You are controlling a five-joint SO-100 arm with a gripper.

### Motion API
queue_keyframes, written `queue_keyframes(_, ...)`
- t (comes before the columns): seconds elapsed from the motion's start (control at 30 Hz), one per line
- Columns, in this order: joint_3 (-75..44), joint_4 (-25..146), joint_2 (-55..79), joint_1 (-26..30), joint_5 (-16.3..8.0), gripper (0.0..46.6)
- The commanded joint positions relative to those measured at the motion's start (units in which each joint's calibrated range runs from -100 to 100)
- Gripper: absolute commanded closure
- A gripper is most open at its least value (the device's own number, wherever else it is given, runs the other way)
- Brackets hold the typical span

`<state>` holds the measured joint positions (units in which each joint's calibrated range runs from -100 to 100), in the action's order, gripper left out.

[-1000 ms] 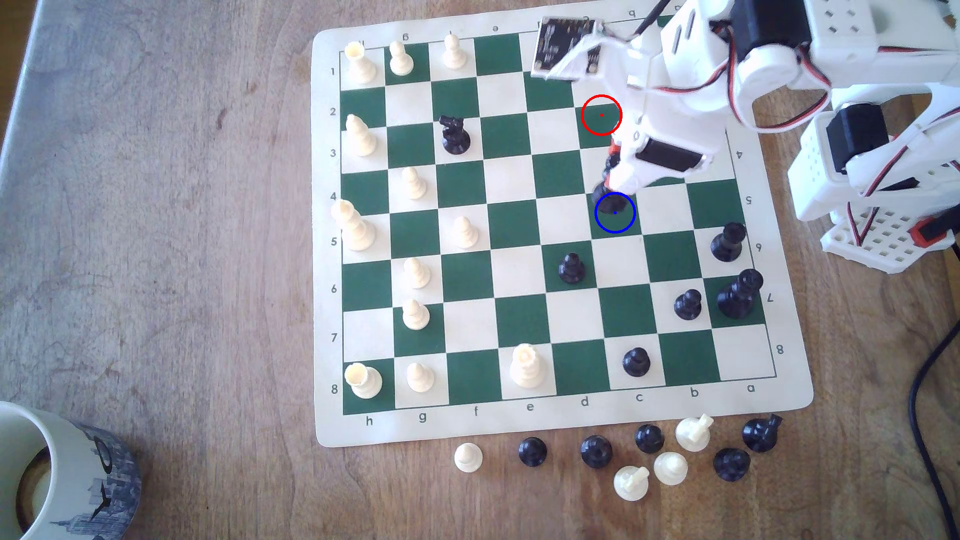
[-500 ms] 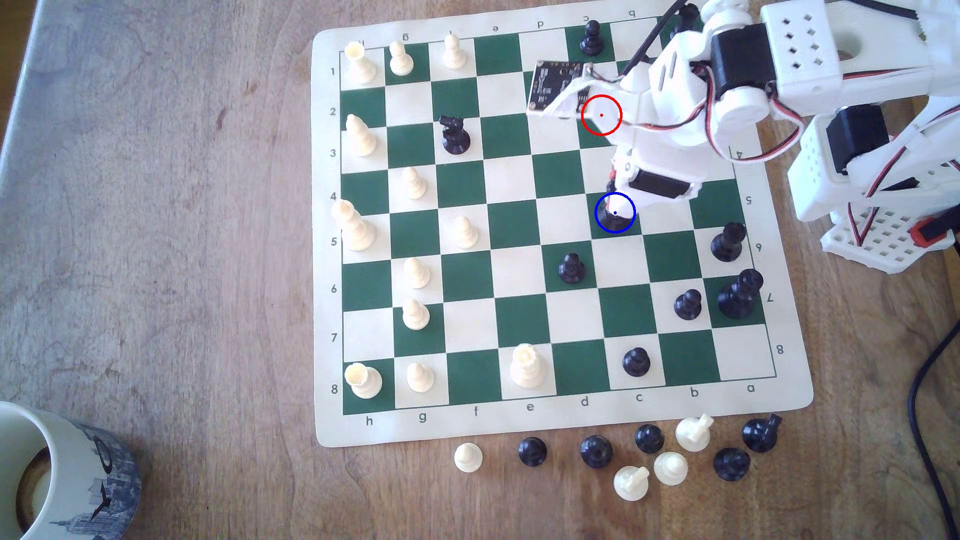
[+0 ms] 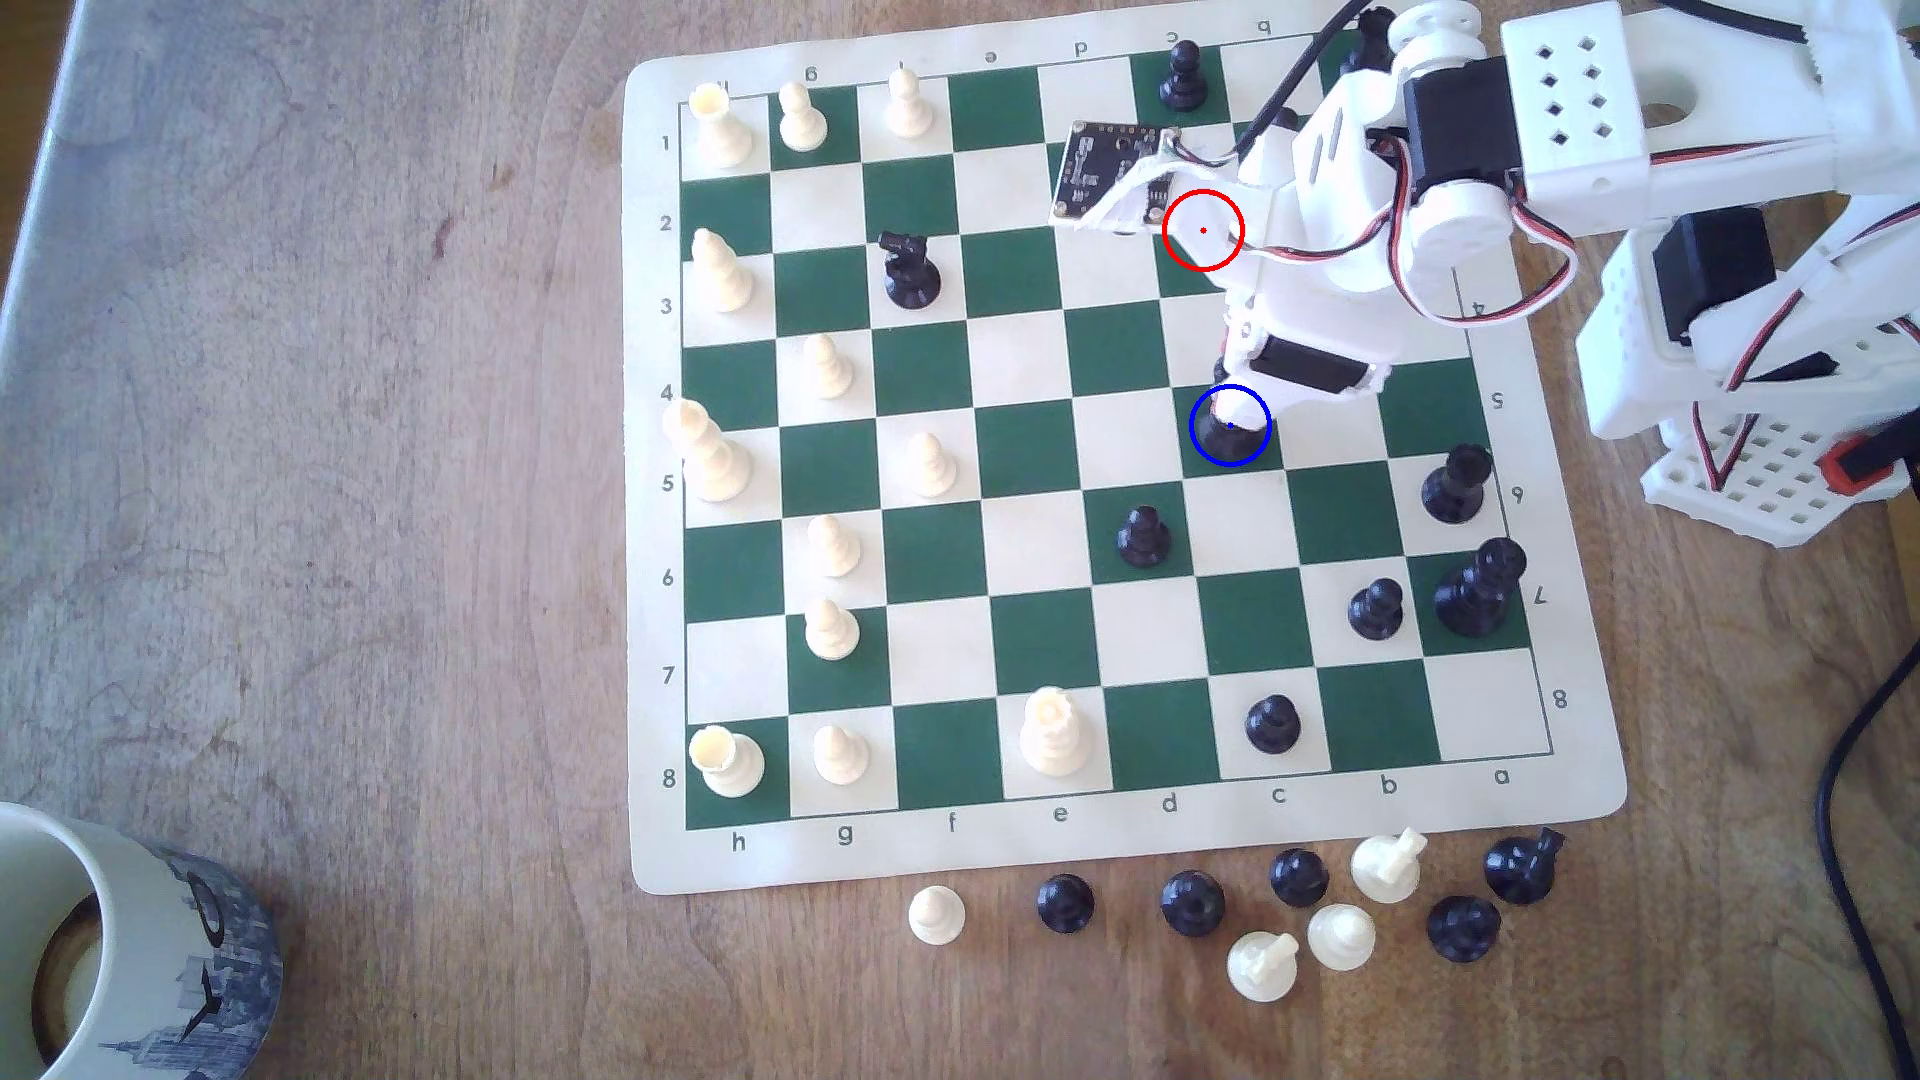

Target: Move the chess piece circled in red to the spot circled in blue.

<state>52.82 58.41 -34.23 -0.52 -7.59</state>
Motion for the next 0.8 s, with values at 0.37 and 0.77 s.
queue_keyframes(0.37, -0.5, -2.0, 0.8, -0.8, 0.7, 46.4)
queue_keyframes(0.77, -1.1, -1.5, 0.9, -1.8, 0.9, 33.8)
